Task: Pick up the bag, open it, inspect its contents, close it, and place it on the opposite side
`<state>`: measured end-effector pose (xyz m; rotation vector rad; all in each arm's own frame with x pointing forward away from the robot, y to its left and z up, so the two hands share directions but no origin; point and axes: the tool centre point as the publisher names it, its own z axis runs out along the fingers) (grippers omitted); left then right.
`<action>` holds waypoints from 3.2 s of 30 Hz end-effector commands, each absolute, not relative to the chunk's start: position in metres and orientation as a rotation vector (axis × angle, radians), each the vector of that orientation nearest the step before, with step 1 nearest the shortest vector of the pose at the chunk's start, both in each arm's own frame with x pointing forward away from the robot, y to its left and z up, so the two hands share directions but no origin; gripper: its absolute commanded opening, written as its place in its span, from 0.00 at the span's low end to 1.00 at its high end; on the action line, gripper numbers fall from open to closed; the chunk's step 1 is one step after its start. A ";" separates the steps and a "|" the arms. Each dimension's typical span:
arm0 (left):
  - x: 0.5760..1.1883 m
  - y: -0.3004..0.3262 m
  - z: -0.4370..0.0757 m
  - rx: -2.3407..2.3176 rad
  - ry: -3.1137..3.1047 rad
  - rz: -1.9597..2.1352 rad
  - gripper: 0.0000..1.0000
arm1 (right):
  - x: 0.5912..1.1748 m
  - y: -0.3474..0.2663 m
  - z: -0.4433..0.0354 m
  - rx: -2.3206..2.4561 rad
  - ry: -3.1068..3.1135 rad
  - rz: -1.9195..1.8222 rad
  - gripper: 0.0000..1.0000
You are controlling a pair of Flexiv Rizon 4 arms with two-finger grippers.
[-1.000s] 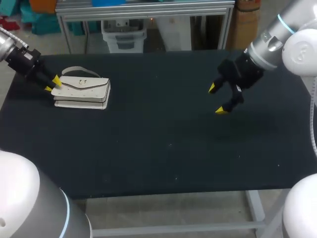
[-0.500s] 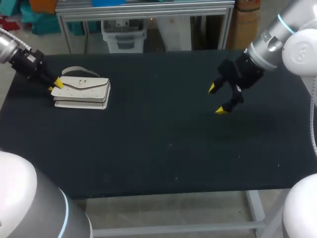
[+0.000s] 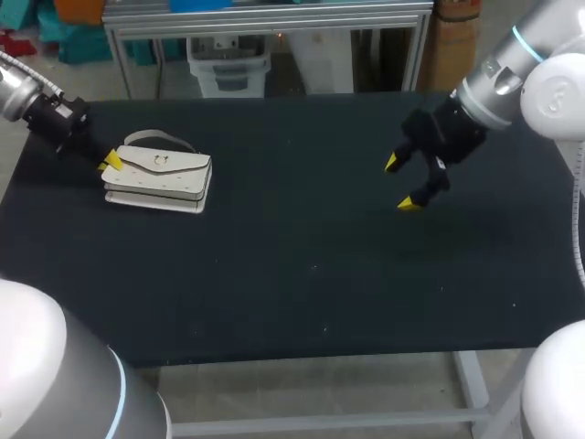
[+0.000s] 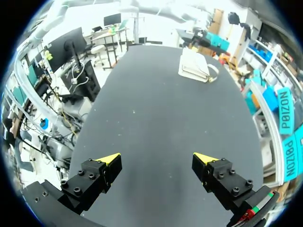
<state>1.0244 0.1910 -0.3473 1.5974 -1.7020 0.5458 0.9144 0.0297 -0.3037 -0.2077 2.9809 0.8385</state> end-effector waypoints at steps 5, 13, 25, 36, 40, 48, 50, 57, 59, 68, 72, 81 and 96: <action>1.022 0.150 -0.353 1.635 -1.632 0.596 0.00 | 0.915 0.030 -0.304 -0.208 2.981 0.839 1.00; 1.022 0.150 -0.353 1.635 -1.632 0.596 0.00 | 0.915 0.030 -0.304 -0.208 2.981 0.839 1.00; 1.017 0.145 -0.351 1.642 -1.612 0.609 0.00 | 0.915 0.030 -0.304 -0.208 2.981 0.839 1.00; 0.981 0.095 -0.335 1.889 -1.406 0.865 0.00 | 0.915 0.030 -0.304 -0.208 2.981 0.839 1.00; 0.978 0.077 -0.336 1.937 -1.419 0.899 0.00 | 0.915 0.030 -0.304 -0.208 2.981 0.839 1.00; 0.961 0.044 -0.346 1.985 -1.371 1.003 0.00 | 0.915 0.030 -0.304 -0.208 2.981 0.839 1.00; 0.956 0.035 -0.349 2.009 -1.332 1.043 0.00 | 0.915 0.030 -0.304 -0.208 2.981 0.839 1.00; 0.953 0.014 -0.355 2.062 -1.312 1.138 0.00 | 0.915 0.030 -0.304 -0.208 2.981 0.839 1.00; 0.955 0.009 -0.355 2.065 -1.328 1.137 0.00 | 0.915 0.030 -0.304 -0.208 2.981 0.839 1.00; 0.958 -0.010 -0.348 1.965 -1.454 1.043 0.00 | 0.915 0.030 -0.304 -0.208 2.981 0.839 1.00; 0.959 -0.020 -0.349 1.910 -1.513 0.990 0.00 | 0.915 0.030 -0.304 -0.208 2.981 0.839 1.00; 0.960 -0.042 -0.360 1.737 -1.579 0.814 0.00 | 0.915 0.030 -0.304 -0.208 2.981 0.839 1.00; 0.943 -0.062 -0.357 1.633 -1.628 0.734 0.00 | 0.915 0.030 -0.304 -0.208 2.981 0.839 1.00</action>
